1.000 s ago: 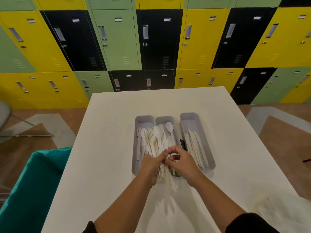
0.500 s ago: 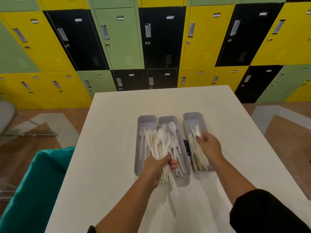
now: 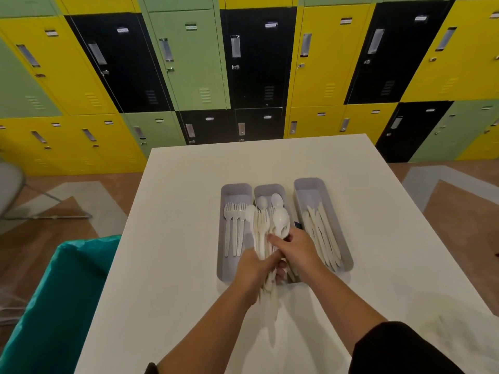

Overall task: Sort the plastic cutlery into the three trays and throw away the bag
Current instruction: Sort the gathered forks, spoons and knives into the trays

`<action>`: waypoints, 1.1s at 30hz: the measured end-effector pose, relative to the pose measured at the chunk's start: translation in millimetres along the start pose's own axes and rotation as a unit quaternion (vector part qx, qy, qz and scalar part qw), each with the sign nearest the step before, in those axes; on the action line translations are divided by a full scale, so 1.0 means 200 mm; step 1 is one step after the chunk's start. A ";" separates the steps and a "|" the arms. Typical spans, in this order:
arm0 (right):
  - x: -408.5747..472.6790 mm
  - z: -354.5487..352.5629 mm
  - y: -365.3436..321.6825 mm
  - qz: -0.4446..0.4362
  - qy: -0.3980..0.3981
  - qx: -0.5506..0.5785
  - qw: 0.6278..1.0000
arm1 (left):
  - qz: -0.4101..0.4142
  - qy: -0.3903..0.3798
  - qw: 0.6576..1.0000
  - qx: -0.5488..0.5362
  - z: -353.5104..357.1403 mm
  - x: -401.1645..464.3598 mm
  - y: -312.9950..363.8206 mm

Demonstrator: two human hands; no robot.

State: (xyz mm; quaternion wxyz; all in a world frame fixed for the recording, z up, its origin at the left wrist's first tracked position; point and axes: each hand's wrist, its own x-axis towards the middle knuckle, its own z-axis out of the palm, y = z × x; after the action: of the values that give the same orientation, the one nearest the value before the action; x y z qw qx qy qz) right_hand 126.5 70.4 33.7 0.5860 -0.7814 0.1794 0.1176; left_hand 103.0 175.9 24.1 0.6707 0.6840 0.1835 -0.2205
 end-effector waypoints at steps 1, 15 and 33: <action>0.00 0.00 0.00 0.006 -0.004 0.009 1.000 | -0.010 0.004 1.000 -0.023 -0.01 0.00 0.00; 0.05 0.07 -0.01 0.050 0.021 0.139 0.989 | 0.017 0.053 0.998 -0.028 -0.10 -0.02 0.00; 0.11 0.08 0.00 -0.024 0.056 -0.166 0.984 | 0.020 0.086 0.991 -0.101 -0.21 0.01 -0.01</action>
State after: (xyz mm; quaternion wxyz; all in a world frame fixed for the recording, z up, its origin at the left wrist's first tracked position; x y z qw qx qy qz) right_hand 146.7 82.4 21.1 0.4397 -0.8774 0.1709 0.0872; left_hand 105.5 218.6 22.3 0.7222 0.6326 0.2488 -0.1277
